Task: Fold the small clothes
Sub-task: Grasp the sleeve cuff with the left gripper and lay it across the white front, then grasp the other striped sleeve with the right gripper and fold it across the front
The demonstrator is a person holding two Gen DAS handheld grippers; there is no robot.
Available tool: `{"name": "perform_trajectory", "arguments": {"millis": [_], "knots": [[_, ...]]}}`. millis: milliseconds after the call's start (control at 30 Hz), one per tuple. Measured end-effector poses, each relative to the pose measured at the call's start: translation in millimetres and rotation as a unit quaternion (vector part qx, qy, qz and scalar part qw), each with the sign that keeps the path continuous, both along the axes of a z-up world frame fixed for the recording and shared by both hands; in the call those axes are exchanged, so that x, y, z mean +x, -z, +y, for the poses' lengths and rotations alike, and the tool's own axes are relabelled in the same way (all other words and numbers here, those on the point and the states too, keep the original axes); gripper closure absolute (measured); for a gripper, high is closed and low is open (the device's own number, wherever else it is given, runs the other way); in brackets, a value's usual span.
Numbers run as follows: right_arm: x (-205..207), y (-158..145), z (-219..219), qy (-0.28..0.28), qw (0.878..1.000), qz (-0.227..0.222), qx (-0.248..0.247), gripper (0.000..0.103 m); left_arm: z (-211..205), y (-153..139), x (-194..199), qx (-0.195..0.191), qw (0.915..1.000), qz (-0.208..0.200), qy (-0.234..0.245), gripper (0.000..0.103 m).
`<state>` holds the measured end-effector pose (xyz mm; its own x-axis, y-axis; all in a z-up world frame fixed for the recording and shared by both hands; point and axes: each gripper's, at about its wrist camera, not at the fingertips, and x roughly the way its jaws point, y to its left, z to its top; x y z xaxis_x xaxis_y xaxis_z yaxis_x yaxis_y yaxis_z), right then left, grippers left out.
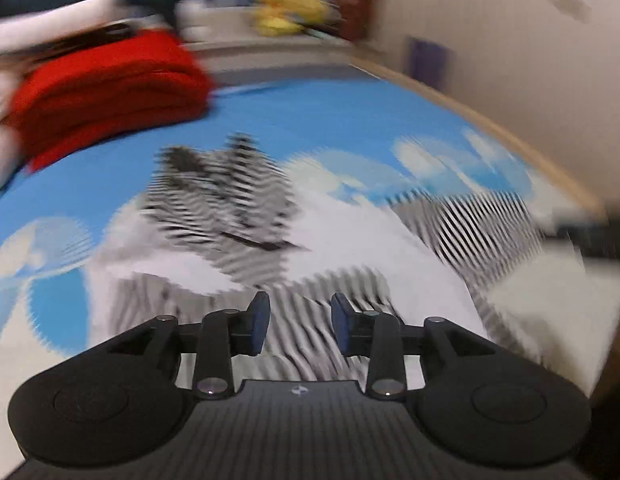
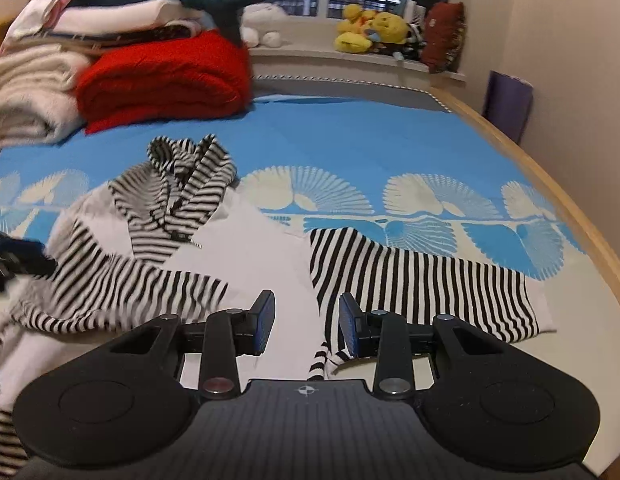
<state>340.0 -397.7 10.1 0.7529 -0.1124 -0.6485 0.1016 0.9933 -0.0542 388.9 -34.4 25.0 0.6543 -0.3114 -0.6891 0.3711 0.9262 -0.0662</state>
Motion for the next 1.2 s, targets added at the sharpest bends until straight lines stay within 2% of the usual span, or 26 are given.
{"name": "perform_trajectory", "arguments": {"millis": [67, 133, 200, 267, 333, 367, 400, 433, 467, 567, 667, 733, 867, 967, 1067, 1100, 1133, 1167, 1200], "knots": [[-2.6, -2.7, -5.1, 0.007, 1.0, -0.005, 0.017, 0.068, 29.3, -20.4, 7.1, -0.01, 0.9969, -0.003, -0.077, 0.065], [-5.5, -6.2, -8.8, 0.01, 0.999, -0.013, 0.036, 0.074, 49.8, -34.9, 5.8, 0.007, 0.9905, -0.019, -0.136, 0.065], [-7.4, -9.0, -11.2, 0.009, 0.999, -0.021, 0.049, 0.078, 69.2, -42.3, 2.4, 0.005, 0.9831, -0.026, -0.181, 0.064], [-8.1, -10.0, -12.8, 0.012, 0.998, -0.022, 0.064, 0.078, 86.0, -38.4, -6.3, -0.021, 0.9755, -0.028, -0.217, 0.06], [-6.0, -8.6, -14.8, 0.019, 0.996, -0.016, 0.085, 0.078, 92.4, -19.8, -14.5, -0.032, 0.9706, -0.026, -0.237, 0.06], [-3.9, -6.4, -15.2, 0.022, 0.995, -0.009, 0.096, 0.078, 94.0, -5.9, -14.2, -0.018, 0.9689, 0.009, -0.246, 0.061], [0.6, -2.7, -16.3, 0.023, 0.994, 0.001, 0.11, 0.078, 94.5, 4.0, -7.5, 0.012, 0.962, 0.065, -0.265, 0.063], [5.0, 1.8, -15.8, 0.022, 0.992, 0.011, 0.12, 0.078, 100.0, 11.9, -0.8, 0.017, 0.9538, 0.089, -0.287, 0.063], [11.7, 6.9, -15.8, 0.018, 0.991, 0.024, 0.132, 0.078, 105.5, 13.4, 3.3, 0.002, 0.9496, 0.093, -0.299, 0.063], [38.4, 25.9, -12.9, 0.012, 0.987, 0.059, 0.15, 0.078, 120.8, 10.3, 19.2, -0.034, 0.9403, 0.095, -0.325, 0.062], [61.3, 44.0, -9.0, 0.025, 0.987, 0.076, 0.141, 0.078, 127.5, 11.7, 32.5, -0.016, 0.9338, 0.095, -0.345, 0.061], [77.6, 60.4, -9.2, 0.035, 0.983, 0.098, 0.153, 0.077, 132.7, 15.6, 37.0, -0.023, 0.93, 0.104, -0.352, 0.061], [106.1, 97.0, -11.0, 0.05, 0.971, 0.154, 0.178, 0.071, 144.7, 17.2, 36.4, -0.031, 0.9281, 0.117, -0.352, 0.061], [122.5, 120.9, -7.9, 0.052, 0.967, 0.188, 0.166, 0.061, 149.2, 17.9, 40.0, -0.033, 0.9282, 0.12, -0.351, 0.061], [131.3, 141.2, -0.4, 0.038, 0.96, 0.226, 0.16, 0.06, 156.0, 16.7, 43.1, -0.042, 0.9256, 0.122, -0.356, 0.06], [132.1, 144.0, 4.1, 0.03, 0.962, 0.227, 0.15, 0.06, 157.9, 16.5, 43.9, -0.044, 0.9246, 0.122, -0.358, 0.061], [132.7, 143.3, 7.8, 0.022, 0.965, 0.223, 0.139, 0.064, 160.4, 16.5, 44.7, -0.043, 0.9232, 0.123, -0.362, 0.06], [133.1, 141.5, 12.1, 0.01, 0.968, 0.215, 0.128, 0.089, 162.4, 16.3, 45.6, -0.043, 0.9219, 0.124, -0.365, 0.06], [132.9, 138.4, 16.3, -0.001, 0.971, 0.203, 0.124, 0.103, 164.0, 15.8, 46.0, -0.044, 0.9209, 0.124, -0.367, 0.06]]}}
